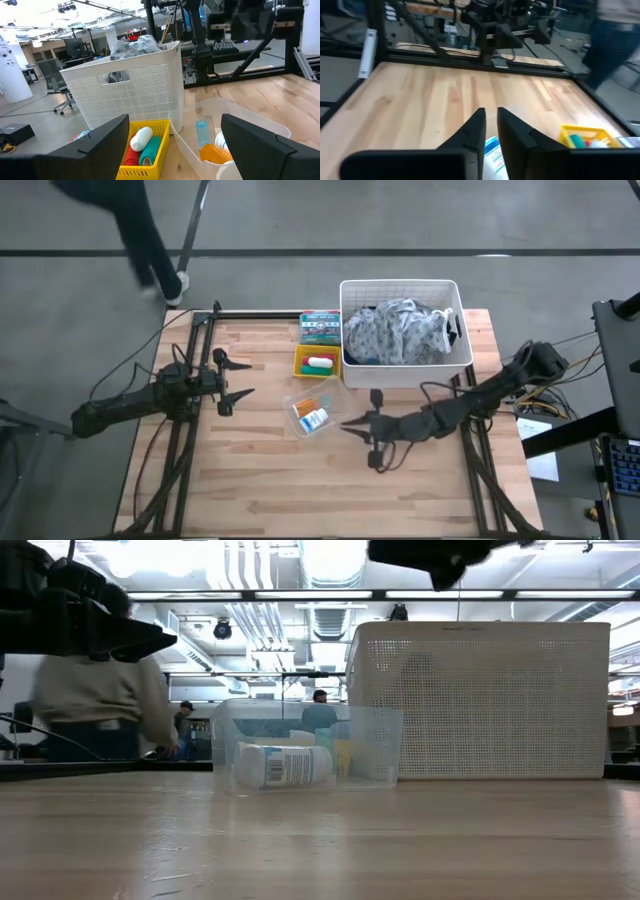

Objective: Pick & Place Medicine items
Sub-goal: Return to Home Position

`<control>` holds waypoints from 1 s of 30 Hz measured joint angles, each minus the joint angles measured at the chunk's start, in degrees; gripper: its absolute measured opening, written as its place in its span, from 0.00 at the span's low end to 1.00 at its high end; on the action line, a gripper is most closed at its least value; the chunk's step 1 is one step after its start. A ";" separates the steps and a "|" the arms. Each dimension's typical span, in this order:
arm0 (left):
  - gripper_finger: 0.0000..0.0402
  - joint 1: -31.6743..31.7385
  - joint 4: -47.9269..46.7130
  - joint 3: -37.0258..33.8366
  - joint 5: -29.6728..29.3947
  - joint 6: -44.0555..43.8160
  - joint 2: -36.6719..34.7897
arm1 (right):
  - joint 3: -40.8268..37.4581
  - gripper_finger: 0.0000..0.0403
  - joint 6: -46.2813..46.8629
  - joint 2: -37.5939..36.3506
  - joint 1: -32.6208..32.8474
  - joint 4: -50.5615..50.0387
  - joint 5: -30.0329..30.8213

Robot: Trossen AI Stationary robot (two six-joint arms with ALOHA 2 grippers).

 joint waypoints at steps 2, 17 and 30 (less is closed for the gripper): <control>0.80 0.02 0.00 0.02 0.00 0.00 0.00 | -2.79 0.07 -0.05 0.00 1.11 4.30 -0.01; 0.80 0.02 0.00 0.02 0.00 0.00 0.00 | -19.82 0.02 -8.91 -5.90 5.90 11.31 -0.65; 0.80 0.00 0.00 0.02 0.00 0.00 0.00 | -32.40 0.02 -9.09 -25.60 5.96 13.50 -10.99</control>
